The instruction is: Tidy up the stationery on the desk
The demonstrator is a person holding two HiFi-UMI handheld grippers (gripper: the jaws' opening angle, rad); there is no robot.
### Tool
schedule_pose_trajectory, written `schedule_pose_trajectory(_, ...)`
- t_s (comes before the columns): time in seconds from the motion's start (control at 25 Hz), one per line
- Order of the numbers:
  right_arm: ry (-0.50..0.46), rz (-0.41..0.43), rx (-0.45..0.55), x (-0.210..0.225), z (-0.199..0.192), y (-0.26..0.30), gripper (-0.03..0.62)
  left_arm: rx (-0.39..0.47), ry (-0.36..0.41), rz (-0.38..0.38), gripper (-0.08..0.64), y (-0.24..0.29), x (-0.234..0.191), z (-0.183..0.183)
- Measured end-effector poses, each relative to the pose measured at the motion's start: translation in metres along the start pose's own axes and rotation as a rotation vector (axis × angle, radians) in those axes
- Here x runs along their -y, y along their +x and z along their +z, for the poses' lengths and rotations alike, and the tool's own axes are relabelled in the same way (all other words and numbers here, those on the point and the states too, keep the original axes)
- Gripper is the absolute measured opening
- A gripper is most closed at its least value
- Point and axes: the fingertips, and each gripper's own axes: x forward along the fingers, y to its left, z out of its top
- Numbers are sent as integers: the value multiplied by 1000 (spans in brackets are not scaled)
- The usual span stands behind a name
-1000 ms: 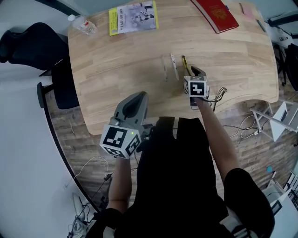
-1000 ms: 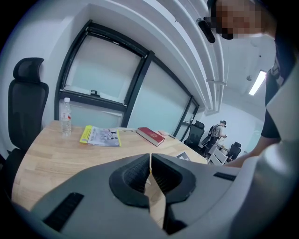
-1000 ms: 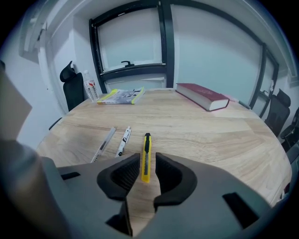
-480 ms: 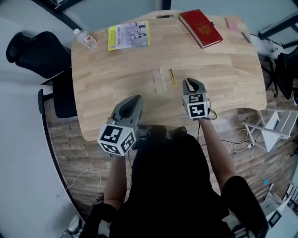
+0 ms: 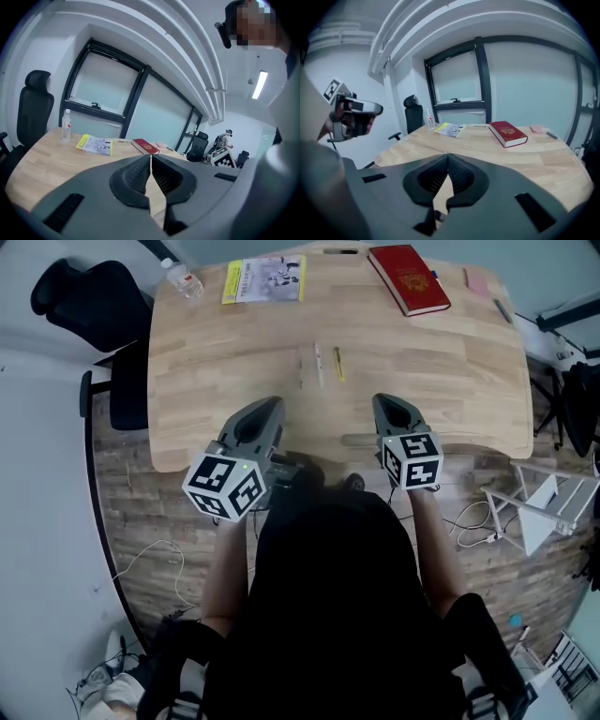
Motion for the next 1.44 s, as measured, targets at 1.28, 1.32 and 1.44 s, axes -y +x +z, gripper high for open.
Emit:
schedule_pose_trajectory(1.28, 36, 263, 251, -56, 33, -130, 20, 16, 15, 46, 38, -56, 74, -42)
schedule_pose_trajectory(1.32, 33, 265, 254, -57, 33, -130, 20, 17, 15, 46, 38, -56, 73, -42)
schedule_pose_trajectory(1.44, 26, 267, 260, -58, 35, -128, 20, 18, 14, 48, 38, -55, 70, -42)
